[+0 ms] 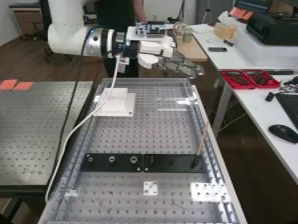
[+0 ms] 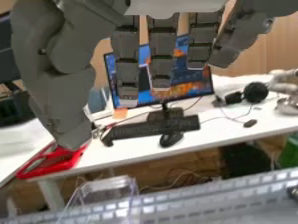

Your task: Grab the drill bit and place it in the clear container

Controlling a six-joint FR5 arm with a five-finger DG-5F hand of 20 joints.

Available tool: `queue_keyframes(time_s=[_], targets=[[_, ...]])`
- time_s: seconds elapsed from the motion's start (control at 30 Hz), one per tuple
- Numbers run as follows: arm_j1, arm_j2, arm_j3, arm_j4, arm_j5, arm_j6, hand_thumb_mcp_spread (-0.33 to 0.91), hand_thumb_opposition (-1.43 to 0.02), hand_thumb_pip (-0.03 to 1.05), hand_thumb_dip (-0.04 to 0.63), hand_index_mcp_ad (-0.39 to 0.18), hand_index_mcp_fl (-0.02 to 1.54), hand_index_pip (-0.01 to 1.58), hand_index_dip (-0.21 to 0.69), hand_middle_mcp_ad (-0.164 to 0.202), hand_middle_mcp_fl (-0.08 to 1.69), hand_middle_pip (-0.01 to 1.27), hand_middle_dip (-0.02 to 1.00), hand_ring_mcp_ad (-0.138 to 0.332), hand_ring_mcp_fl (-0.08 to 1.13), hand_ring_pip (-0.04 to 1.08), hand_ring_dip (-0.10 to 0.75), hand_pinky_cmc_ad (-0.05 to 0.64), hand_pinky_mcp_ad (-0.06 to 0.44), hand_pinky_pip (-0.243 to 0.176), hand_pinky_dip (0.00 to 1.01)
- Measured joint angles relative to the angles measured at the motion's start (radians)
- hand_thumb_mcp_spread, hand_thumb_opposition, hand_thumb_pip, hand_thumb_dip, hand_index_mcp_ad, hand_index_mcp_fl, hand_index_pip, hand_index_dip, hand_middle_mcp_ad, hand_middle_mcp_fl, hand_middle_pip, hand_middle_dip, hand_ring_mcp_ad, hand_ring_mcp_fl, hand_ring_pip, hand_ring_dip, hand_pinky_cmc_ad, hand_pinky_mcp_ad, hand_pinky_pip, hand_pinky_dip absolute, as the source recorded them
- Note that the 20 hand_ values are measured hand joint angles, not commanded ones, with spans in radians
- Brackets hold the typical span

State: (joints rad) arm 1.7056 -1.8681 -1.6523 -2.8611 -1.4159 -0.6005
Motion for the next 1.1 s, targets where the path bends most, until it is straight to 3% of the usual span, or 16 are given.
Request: queue_keyframes(time_s=[0.13,0.3,0.43,0.6,1.1], targets=[[-0.029,0.074,-0.015,0.001,0.008,-0.035,0.36,-0.74,0.45,0.211,-0.056,0.59,0.07,0.545,0.075,0.29,0.11,0.25,0.185,0.05,0.11,0.073,0.278,0.15,-0.04,0.15],[-0.055,0.099,-0.024,0.001,0.0,-0.017,0.33,-0.75,0.42,0.175,-0.056,0.62,0.05,0.565,0.075,0.3,0.11,0.25,0.188,0.03,0.11,0.073,0.278,0.152,-0.045,0.17],[-0.063,0.106,-0.027,0.01,0.024,-0.006,0.33,-0.74,0.42,0.164,-0.058,0.64,0.04,0.578,0.075,0.3,0.11,0.25,0.188,0.03,0.11,0.073,0.278,0.152,-0.045,0.2],[-0.073,0.109,-0.027,0.02,-0.035,-0.005,0.33,-0.74,0.42,0.161,-0.066,0.64,0.04,0.597,0.075,0.29,0.11,0.25,0.185,0.03,0.11,0.073,0.278,0.15,-0.045,0.2],[-0.091,0.096,-0.007,0.033,-0.069,-0.001,0.33,-0.75,0.42,0.161,-0.045,0.64,0.03,0.6,0.073,0.29,0.11,0.25,0.194,0.03,0.11,0.073,0.278,0.157,-0.045,0.2]])
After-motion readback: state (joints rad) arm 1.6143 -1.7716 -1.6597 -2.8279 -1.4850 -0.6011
